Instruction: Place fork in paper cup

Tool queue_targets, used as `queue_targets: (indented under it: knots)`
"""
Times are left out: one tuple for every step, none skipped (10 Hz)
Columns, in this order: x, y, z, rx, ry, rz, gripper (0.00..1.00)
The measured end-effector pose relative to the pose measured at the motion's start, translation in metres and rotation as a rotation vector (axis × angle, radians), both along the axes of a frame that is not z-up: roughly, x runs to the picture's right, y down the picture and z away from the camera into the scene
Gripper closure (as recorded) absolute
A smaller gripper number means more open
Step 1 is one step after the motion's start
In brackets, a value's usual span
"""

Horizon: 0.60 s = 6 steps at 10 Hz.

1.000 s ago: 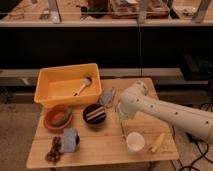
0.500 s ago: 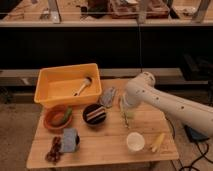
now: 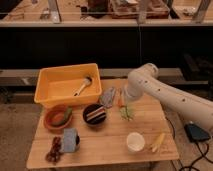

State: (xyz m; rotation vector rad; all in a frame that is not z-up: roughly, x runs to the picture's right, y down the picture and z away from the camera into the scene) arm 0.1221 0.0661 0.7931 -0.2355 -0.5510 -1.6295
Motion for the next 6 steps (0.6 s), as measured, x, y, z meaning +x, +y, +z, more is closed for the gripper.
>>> queue_targets:
  knots:
    - [0.004,0.0,-0.001,-0.015,-0.004,-0.004,0.88]
    - [0.009,0.002,-0.004,-0.036,-0.016,-0.005,0.88]
    - [0.018,0.007,-0.008,-0.062,-0.037,0.003,0.88]
    - [0.026,0.011,-0.013,-0.077,-0.05,0.011,0.88]
    - [0.037,0.016,-0.021,-0.09,-0.068,0.023,0.88]
    - [0.04,0.018,-0.027,-0.093,-0.075,0.022,0.88]
